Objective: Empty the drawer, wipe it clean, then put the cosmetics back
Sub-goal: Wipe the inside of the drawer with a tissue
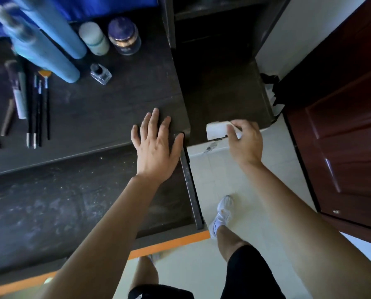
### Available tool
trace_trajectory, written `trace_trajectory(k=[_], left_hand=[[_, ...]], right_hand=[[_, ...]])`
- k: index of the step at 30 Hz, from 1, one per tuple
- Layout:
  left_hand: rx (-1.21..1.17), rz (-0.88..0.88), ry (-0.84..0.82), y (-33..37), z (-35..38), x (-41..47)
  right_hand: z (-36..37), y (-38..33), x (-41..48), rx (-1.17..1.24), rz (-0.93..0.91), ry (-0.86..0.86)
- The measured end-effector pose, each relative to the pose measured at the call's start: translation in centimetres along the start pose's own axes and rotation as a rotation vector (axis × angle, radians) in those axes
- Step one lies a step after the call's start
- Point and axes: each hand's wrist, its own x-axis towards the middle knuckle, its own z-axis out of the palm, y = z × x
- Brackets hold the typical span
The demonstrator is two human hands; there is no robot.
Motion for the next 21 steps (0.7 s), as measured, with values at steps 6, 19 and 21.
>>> trace_trajectory(k=[6,19,21], left_hand=[[-0.036,-0.022,-0.042,-6.4,-2.1,-7.0],[0.087,-0.029,-0.322,-19.8,-1.3,-16.3],[0.079,-0.033,-0.335,-20.4,-1.0,-16.6]], right_hand=[[-0.5,-5.7,-6.3,0.147,-0.041,0.052],[9.8,-9.9,-21.7,-0.265,-0.157,-0.343],[11.0,-9.1,-23.0,-0.340,-0.145,-0.430]])
